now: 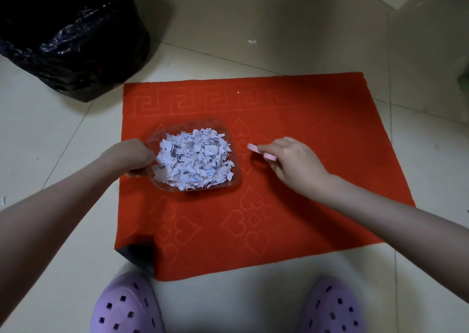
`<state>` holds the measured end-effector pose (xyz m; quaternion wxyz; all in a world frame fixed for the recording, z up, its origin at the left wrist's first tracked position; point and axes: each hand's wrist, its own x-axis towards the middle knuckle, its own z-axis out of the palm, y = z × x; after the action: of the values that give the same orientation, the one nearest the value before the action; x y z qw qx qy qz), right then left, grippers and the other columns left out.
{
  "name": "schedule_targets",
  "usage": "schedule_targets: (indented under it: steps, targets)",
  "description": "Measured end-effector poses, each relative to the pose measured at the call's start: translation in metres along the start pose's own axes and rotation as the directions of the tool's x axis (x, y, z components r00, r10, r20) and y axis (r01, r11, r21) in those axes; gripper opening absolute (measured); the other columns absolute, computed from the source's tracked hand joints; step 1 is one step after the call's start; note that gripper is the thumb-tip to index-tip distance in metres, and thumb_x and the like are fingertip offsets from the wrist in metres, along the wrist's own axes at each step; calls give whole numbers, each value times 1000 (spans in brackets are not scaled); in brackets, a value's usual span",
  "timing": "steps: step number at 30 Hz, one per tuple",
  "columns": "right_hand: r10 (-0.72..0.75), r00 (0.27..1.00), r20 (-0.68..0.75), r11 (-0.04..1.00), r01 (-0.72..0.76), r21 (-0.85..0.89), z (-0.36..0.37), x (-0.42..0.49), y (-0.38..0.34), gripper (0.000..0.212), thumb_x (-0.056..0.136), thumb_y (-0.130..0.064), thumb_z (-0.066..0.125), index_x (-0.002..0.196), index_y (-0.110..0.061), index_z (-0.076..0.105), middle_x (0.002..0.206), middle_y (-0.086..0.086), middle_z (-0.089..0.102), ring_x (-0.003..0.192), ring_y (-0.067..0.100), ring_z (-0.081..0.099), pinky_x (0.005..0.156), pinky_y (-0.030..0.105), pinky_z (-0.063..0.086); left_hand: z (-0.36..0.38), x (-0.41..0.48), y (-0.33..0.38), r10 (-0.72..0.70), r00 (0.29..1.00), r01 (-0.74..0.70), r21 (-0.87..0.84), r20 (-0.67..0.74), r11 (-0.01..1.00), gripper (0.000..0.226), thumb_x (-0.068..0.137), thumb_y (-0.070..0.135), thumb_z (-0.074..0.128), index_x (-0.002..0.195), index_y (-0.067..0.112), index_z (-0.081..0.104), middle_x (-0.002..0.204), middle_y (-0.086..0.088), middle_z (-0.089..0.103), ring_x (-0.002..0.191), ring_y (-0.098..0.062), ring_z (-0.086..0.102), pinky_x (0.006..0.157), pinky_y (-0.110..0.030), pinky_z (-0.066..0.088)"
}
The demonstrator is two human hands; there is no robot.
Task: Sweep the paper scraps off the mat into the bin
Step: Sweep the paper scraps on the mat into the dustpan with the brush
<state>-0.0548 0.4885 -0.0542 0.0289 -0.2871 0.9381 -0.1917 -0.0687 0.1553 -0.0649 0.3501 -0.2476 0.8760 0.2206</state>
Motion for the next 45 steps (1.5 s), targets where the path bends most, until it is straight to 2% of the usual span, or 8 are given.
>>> schedule_targets:
  steps: [8, 14, 19, 25, 31, 36, 41, 45]
  targets:
    - [-111, 993, 23, 963, 102, 251, 5, -2, -12, 24, 87, -9, 61, 110, -9, 69, 95, 5, 72, 82, 23, 65, 77, 32, 50, 0, 0, 2, 6, 1000, -6, -1, -18, 1000, 27, 83, 6, 45, 63, -3, 59, 51, -16, 58, 42, -26, 54, 48, -26, 45]
    - [107, 993, -52, 994, -105, 38, 0, -14, 13, 27, 83, -3, 63, 109, -11, 69, 89, 9, 71, 81, 33, 64, 73, 35, 48, -2, 2, 0, -2, 1000, 2, 3, 3, 1000, 22, 83, 8, 50, 70, -4, 62, 59, -19, 60, 44, -26, 52, 50, -28, 46]
    - [-106, 992, 67, 980, 92, 175, 14, -6, -5, 35, 82, -3, 62, 115, -15, 68, 92, 3, 72, 82, 26, 65, 77, 30, 50, 1, 1, 2, -6, 1000, 6, -3, -2, 1000, 24, 87, 7, 47, 69, -4, 59, 59, -19, 57, 45, -26, 51, 50, -28, 45]
    - [-184, 981, -59, 957, 193, 214, -7, -24, 7, 22, 92, -18, 57, 106, -8, 70, 96, 2, 73, 81, 18, 65, 77, 29, 50, 1, -1, 2, 7, 1000, -7, -5, -9, 1000, 27, 87, 6, 45, 64, -2, 57, 54, -16, 57, 43, -26, 52, 49, -27, 45]
    - [219, 962, -164, 973, -203, 107, 1, 2, 21, 19, 92, -17, 57, 104, -12, 70, 97, 8, 73, 90, 30, 67, 79, 39, 52, 0, -1, 3, 6, 1000, -6, -6, 4, 1000, 27, 86, 7, 48, 62, -3, 58, 53, -17, 56, 43, -26, 52, 47, -27, 44]
    - [268, 963, -17, 918, -250, 309, 13, 10, -5, 25, 92, -35, 55, 91, -15, 70, 97, -4, 74, 85, 20, 69, 76, 37, 50, -1, -3, 4, 6, 1000, -6, 5, -7, 1000, 28, 85, 6, 46, 62, -4, 59, 50, -16, 57, 42, -26, 52, 45, -25, 43]
    - [426, 894, -141, 792, -293, 535, -5, 5, -6, 18, 89, -11, 63, 98, -24, 71, 99, -19, 65, 86, -4, 64, 79, 24, 51, 1, -5, 2, 2, 1000, -2, 9, 2, 1000, 28, 84, 6, 44, 64, -5, 61, 50, -16, 59, 43, -27, 53, 44, -24, 43]
    - [483, 862, -154, 821, -385, 421, -11, 5, 5, 19, 89, -14, 59, 102, -17, 72, 97, -17, 66, 78, 20, 68, 66, 29, 49, 0, -6, 3, 2, 1000, -2, 11, -14, 1000, 29, 85, 6, 44, 63, -4, 59, 42, -12, 56, 37, -24, 51, 41, -23, 42]
